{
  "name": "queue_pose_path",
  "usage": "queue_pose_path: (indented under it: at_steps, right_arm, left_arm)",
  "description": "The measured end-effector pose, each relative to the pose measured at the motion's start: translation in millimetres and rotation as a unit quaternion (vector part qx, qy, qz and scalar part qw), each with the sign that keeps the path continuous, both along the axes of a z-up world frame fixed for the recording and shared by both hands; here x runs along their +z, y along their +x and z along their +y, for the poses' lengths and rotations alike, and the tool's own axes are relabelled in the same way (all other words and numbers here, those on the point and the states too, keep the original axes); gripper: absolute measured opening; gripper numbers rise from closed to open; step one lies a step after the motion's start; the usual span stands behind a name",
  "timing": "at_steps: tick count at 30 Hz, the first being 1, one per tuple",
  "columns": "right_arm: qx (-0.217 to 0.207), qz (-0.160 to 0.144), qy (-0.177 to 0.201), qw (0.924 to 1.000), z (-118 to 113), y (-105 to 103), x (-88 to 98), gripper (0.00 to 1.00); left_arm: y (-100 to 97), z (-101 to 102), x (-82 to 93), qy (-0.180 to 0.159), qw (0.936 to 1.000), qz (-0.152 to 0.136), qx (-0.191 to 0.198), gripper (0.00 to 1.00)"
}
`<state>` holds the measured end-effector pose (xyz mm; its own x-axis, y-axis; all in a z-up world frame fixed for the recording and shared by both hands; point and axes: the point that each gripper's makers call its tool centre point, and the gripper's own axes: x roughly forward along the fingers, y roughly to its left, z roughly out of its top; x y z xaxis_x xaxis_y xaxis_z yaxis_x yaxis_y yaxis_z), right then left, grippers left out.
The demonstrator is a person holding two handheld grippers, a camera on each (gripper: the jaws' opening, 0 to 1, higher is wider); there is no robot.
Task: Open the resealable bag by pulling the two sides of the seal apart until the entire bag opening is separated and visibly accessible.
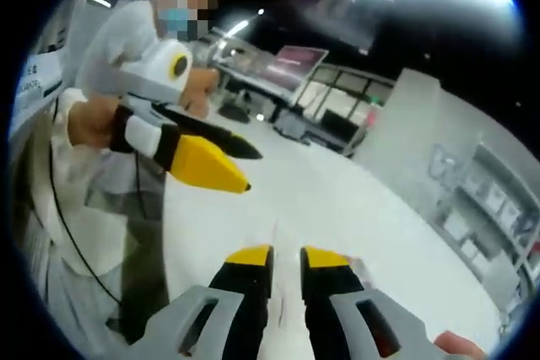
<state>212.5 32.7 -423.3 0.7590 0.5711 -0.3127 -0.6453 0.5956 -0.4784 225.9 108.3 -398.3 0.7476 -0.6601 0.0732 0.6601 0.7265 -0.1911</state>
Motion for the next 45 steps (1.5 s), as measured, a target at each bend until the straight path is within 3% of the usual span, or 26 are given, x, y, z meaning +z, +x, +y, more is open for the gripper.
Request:
queue_pose_path:
  at_steps: [11,25,37,45]
  right_arm:
    - [-0.004,0.006,0.0,1.0,-1,0,-1.0,0.02]
    - [-0.006,0.022,0.008,0.9997,-3,1,-7.9,0.0]
    - [-0.017,0.042,0.072,0.9964,-4,3,-8.5,0.0]
    - [-0.006,0.052,0.12,0.9914,-7,0,-5.1,0.0]
  left_arm:
    - [-0.9,-2,-0.2,0.002,1.0,0.001,-0.004,0.71]
    - [-1.3,-4,-1.8,0.002,0.9999,0.004,-0.009,0.67]
    - [-3.2,-11,-5.2,0.007,0.9995,0.015,-0.026,0.59]
    - [-2.8,-24,-8.1,0.011,0.999,0.025,-0.036,0.6]
